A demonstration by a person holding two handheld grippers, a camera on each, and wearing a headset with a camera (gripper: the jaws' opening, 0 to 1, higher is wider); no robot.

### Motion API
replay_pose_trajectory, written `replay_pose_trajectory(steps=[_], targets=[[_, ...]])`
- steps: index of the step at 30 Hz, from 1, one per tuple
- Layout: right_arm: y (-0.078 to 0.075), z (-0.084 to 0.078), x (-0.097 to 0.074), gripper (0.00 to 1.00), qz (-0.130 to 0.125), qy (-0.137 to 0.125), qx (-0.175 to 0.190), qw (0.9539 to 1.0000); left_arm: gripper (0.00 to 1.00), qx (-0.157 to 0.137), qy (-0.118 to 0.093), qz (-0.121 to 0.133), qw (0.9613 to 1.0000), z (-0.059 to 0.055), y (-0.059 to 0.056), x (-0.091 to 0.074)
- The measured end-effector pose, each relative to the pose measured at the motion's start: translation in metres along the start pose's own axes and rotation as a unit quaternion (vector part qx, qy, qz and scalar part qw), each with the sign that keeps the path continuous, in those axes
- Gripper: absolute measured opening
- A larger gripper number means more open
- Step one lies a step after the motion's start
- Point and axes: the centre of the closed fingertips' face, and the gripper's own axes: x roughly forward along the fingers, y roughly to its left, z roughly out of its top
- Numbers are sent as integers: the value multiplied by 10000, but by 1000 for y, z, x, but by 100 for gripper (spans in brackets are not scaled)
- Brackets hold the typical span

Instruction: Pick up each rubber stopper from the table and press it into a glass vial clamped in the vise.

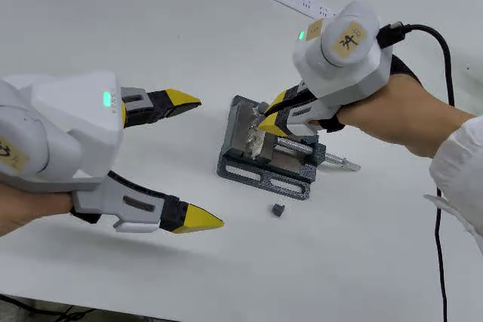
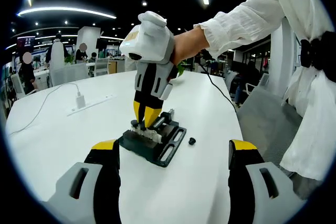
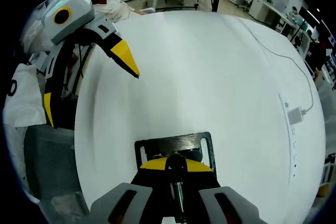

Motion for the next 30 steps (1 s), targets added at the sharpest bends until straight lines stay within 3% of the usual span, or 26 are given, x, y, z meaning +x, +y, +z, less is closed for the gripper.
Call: replay_pose_trajectory(steps=[6,16,30], targets=[[0,0,1,4,-173,125,-220,9995,84,-13,-28,-17,10000,1,-1,2],[-2,1,3,4,-280,145,-194,9993,83,-6,-29,-49,10000,3,-3,5],[-2,1,2,7,-212,-151,7,9997,82,7,11,-96,10000,4,-5,6]])
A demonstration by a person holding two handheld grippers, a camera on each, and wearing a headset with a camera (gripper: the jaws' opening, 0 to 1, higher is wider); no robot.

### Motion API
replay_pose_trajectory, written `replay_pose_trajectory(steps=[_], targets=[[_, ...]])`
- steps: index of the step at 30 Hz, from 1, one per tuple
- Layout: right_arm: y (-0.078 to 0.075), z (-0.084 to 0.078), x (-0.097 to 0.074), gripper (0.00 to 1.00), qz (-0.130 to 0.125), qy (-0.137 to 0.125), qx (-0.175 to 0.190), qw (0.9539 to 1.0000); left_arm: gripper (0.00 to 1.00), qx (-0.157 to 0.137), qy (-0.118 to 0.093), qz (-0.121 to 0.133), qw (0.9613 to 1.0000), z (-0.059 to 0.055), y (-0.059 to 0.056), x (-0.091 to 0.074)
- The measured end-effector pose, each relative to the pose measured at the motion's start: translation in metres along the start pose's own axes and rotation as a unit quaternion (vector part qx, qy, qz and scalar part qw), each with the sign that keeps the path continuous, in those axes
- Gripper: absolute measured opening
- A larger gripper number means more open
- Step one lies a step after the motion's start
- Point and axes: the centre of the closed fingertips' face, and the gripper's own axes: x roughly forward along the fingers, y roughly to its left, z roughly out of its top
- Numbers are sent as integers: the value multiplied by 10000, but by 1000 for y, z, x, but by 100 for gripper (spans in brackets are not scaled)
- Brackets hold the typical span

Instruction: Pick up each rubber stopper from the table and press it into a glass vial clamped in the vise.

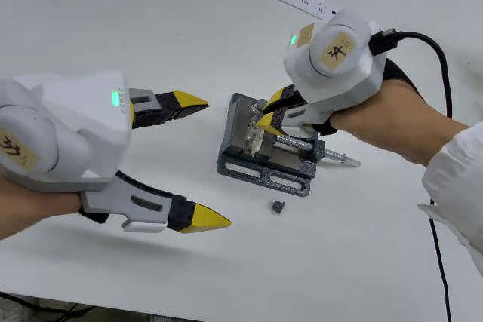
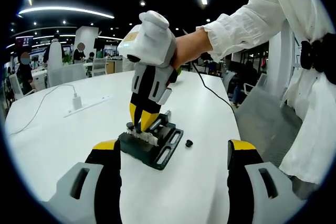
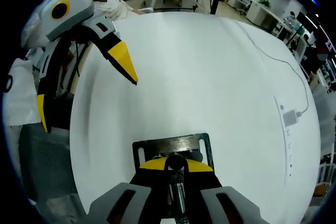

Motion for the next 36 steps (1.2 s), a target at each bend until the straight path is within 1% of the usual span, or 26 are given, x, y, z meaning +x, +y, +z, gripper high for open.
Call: replay_pose_trajectory(steps=[2,3,4,6,9,11,13,18,21,27,36], targets=[[0,1,-1,9,13,-40,60,10000,82,-2,-6,5,10000,0,0,-1],[1,2,-2,10,22,-74,83,9999,82,0,-3,8,10000,0,1,-1],[1,4,-5,10,23,-160,162,9997,82,6,8,18,10000,0,1,-1],[1,5,-9,10,16,-209,185,9996,82,-11,10,34,10000,-1,3,-2],[-1,6,-16,7,18,-321,255,9992,82,-13,7,68,10000,-2,5,-4],[-4,6,-17,5,30,-352,290,9990,82,-15,21,79,10000,-2,5,-5],[-2,7,-19,5,52,-383,322,9987,82,-14,22,84,10000,-3,6,-5],[2,4,-17,1,141,-318,319,9989,82,-26,31,80,10000,-4,6,-6],[6,3,-15,1,178,-293,296,9990,82,-28,34,82,10000,-4,6,-6],[8,3,-12,1,199,-268,285,9990,82,-49,21,67,10000,-4,5,-6],[5,1,-8,0,186,-193,220,9994,81,-77,5,77,9999,-5,5,-7]])
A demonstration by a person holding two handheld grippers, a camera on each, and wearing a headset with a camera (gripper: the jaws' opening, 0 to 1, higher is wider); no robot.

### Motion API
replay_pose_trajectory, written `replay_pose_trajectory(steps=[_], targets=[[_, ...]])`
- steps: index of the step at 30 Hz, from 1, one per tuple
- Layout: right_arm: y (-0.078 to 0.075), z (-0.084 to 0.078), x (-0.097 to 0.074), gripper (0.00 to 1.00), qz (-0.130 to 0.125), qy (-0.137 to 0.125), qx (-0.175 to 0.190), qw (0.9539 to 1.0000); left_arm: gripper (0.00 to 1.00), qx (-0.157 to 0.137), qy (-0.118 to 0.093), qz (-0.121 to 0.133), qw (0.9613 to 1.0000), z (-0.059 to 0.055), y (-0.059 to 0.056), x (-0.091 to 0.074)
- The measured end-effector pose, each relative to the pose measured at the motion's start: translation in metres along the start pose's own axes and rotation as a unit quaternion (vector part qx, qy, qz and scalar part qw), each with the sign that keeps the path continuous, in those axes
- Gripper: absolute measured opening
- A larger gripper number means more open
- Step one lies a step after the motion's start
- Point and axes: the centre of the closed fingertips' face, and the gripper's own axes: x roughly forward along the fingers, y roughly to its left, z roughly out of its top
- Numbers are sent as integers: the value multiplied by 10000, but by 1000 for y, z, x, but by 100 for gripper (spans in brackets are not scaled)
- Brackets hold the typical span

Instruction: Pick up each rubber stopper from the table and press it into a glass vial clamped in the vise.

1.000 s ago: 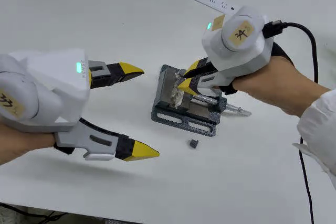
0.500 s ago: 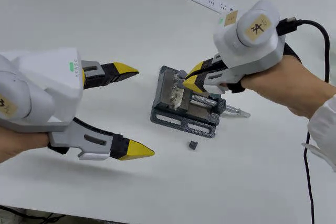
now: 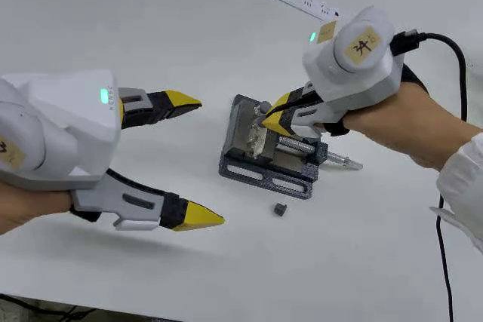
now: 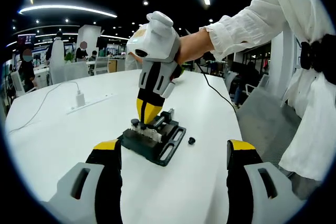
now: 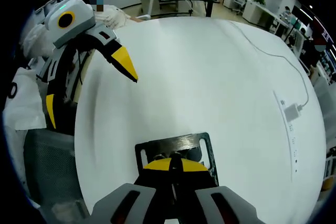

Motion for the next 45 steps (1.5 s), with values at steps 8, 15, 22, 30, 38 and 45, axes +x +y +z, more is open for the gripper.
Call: replay_pose_trajectory(steps=[8,15,22,30,38,45], targets=[[0,1,1,0,-49,112,-267,9996,81,-2,-10,-5,10000,0,1,1],[-3,1,3,0,-9,143,-278,9995,80,-24,-39,-5,10000,0,1,2],[-2,1,4,0,-8,310,-376,9988,79,-24,-69,1,10000,2,3,2],[-1,0,4,0,59,413,-393,9984,78,-13,-81,10,10000,3,4,2],[-5,1,7,0,156,453,-234,9986,78,-16,-87,27,10000,3,5,3],[-5,-2,7,0,161,472,-219,9985,77,7,-99,13,9999,5,5,5]])
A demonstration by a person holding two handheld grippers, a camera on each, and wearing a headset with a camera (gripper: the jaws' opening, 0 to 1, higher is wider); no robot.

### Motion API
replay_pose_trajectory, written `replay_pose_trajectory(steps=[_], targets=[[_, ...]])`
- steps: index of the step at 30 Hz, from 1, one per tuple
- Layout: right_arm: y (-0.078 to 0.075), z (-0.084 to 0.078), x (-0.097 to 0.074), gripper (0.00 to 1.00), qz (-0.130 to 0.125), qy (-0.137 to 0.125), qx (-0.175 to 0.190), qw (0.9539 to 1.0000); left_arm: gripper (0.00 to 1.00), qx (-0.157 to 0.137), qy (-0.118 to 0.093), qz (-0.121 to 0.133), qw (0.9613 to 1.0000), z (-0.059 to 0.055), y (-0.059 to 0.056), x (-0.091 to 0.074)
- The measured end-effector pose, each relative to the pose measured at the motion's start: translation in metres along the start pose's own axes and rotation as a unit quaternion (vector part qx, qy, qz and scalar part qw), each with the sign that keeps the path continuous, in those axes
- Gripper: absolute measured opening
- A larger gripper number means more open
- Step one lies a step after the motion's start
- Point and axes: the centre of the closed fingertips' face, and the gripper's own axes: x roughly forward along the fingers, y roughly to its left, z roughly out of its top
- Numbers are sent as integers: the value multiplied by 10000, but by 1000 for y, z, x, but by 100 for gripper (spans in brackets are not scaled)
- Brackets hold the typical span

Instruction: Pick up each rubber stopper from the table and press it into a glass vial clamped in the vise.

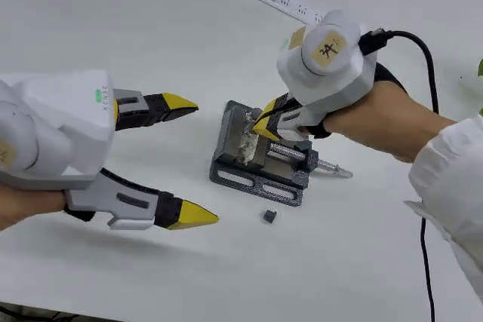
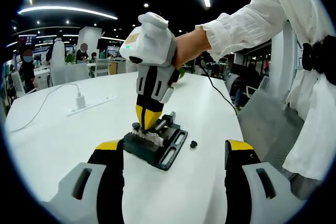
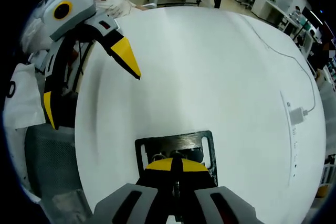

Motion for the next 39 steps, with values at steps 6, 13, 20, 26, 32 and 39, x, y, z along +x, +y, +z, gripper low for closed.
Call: replay_pose_trajectory(steps=[6,13,20,26,32,39], targets=[[0,-1,2,0,10,105,-56,9999,77,-15,-3,8,10000,0,0,0],[0,-2,2,0,-78,196,-161,9996,77,9,-26,16,10000,2,1,0],[1,-1,3,0,-50,261,-221,9994,77,17,-11,0,10000,1,1,1],[0,0,4,0,-29,313,-247,9992,77,18,-33,11,10000,2,1,2],[2,-1,4,0,-43,440,-355,9984,76,25,-26,0,10000,3,0,3],[11,2,-3,0,-42,485,-417,9979,76,22,29,-24,10000,2,-5,2]])
